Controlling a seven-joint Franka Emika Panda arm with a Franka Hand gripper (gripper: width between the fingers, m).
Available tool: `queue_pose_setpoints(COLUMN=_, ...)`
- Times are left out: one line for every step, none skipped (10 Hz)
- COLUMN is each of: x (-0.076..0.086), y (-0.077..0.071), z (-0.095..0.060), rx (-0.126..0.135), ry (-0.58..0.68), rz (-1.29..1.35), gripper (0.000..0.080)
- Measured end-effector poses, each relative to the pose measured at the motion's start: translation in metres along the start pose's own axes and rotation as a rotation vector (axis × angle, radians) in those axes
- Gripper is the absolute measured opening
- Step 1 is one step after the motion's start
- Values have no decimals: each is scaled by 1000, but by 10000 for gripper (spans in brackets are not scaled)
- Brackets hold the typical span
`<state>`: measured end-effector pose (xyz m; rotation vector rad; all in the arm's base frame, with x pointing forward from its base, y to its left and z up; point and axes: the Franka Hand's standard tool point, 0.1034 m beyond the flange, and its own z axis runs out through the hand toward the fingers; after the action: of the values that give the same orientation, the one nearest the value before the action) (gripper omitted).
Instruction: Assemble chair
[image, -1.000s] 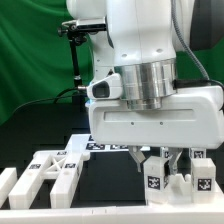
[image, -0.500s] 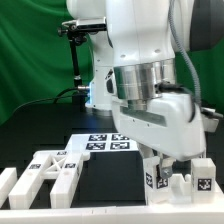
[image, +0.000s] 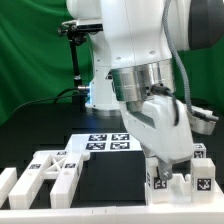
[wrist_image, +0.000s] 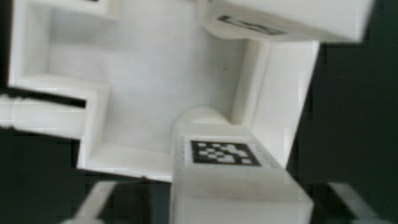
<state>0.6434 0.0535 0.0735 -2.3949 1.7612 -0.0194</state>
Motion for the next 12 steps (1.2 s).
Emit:
queue_pose_setpoints(x=1, y=-1, z=-1, rx=2, ry=1, rz=-138, gripper=554)
queue_pose_setpoints(x=1, y=-2, z=-4, rx=-14, ry=-6, rz=-350, gripper=619)
queue_pose_setpoints(x=2, y=-1, z=-4, rx=-24, ry=-4, rz=-520, gripper=619)
queue_pose_setpoints(x=2, y=2, z=-1, rx=-40, ry=-1, rz=-692, gripper=643)
queue_pose_setpoints(x=3, y=1, z=-2, rx=-39, ry=0, rz=-750, gripper=648)
queue_pose_setpoints(x=4, y=2, z=-2, rx=-41, ry=0, rz=-821, gripper=648)
queue_pose_setpoints(x=4, y=2, z=-1, rx=-46, ry=2, rz=-924, gripper=649)
queue_pose_setpoints(x=4, y=1, z=-1, rx=-77, ry=17, rz=-1175, gripper=649)
queue_pose_setpoints(x=4, y=1, z=-2, rx=-85, ry=18, rz=-1271, gripper=649)
queue_pose_setpoints(x=5, y=1, z=-2, rx=-85, ry=18, rz=-1253, gripper=649)
queue_pose_setpoints(x=5, y=1, z=-1, rx=-85, ry=19, rz=-1234, gripper=532)
queue_pose_setpoints(x=5, y=1, z=-1, rx=-84, ry=19, rz=-1227, gripper=396)
